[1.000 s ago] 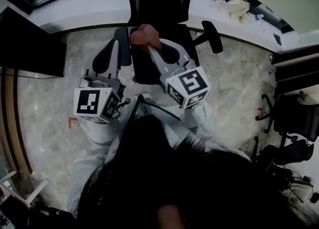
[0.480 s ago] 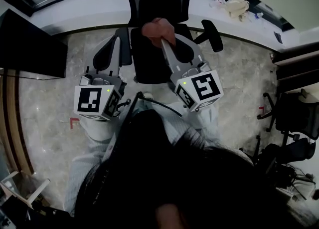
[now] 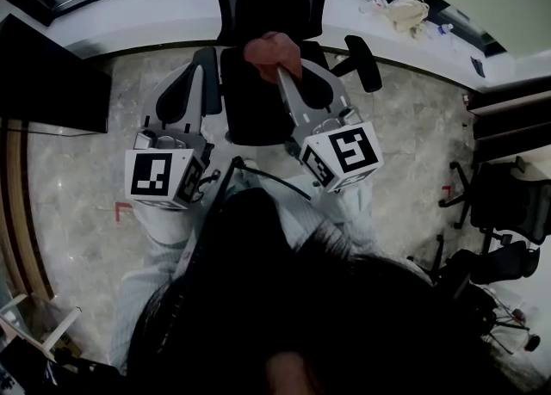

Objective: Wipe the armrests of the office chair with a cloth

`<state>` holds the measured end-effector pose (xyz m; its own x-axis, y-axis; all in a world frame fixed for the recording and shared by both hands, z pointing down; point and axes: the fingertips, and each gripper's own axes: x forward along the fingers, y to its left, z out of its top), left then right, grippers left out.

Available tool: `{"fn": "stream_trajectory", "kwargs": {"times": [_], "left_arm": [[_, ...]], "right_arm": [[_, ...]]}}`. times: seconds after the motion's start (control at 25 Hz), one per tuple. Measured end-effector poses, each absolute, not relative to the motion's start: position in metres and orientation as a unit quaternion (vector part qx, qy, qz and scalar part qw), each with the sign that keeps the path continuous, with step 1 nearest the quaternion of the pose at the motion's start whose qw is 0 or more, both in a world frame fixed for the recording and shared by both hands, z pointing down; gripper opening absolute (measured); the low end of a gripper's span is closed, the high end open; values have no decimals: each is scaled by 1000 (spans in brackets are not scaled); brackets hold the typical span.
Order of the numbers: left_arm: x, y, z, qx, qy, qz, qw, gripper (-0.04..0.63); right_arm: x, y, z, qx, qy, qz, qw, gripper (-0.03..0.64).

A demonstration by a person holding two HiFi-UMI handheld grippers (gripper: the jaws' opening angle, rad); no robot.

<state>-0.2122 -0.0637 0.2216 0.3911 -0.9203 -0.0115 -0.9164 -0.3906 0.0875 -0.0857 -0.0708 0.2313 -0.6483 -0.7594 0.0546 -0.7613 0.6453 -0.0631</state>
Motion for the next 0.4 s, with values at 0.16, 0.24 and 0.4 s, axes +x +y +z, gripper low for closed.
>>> {"fn": "stream_trajectory", "kwargs": {"times": [0.16,0.24,0.4], "left_arm": [[-210,-67,223,832,-552,-26,38,3],[-209,-68,223,833,-552,-22,39,3],[-208,-68,223,833,-552,-30,31,3]], "right_arm": [[-84,-73,231,417,-908,42,13,25],[-85,-73,232,416,-908,43,13,26],[-85,-72,233,412,-910,42,15,25]]}}
